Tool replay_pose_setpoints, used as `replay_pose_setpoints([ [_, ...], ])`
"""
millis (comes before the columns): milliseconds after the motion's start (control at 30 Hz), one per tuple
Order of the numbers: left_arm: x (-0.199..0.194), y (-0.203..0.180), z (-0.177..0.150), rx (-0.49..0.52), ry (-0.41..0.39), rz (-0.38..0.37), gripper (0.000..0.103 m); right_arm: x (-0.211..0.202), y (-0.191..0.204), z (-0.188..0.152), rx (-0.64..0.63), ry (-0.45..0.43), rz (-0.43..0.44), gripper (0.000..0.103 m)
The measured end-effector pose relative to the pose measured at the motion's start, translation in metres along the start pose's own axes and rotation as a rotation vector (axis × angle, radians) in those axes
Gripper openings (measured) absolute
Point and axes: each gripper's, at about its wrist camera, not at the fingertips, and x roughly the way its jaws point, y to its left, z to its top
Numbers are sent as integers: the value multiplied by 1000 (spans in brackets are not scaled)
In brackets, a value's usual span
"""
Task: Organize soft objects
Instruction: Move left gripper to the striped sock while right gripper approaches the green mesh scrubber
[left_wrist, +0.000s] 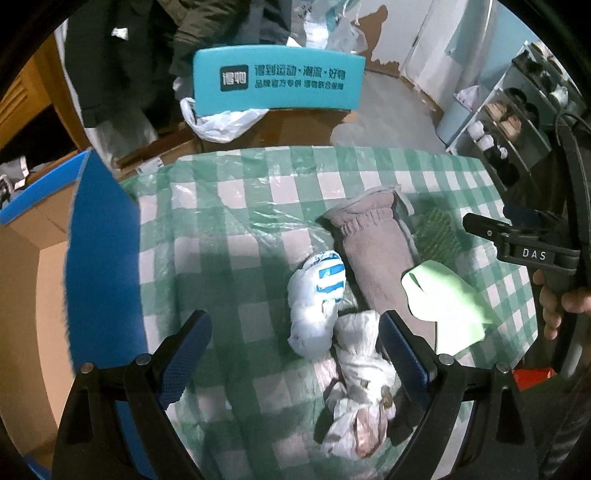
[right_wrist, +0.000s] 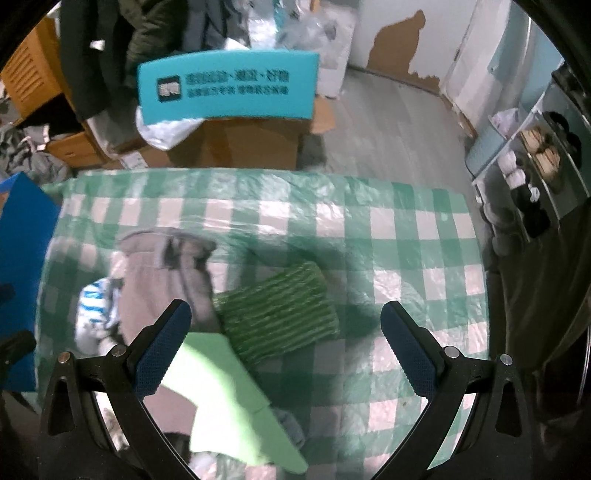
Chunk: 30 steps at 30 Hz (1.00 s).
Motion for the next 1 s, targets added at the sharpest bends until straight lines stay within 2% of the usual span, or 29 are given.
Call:
replay_pose_setpoints([
  [400,53,0,16,3,95,14,93,46,-11,-7,7,107,0,101],
  [867,79,-3,19,3,136,1,93,79,-5,-10,-29,169,-10,101],
  [1000,83,-1,20,-16,149,-20,79,88,0,-10,-50,196,-27,101],
])
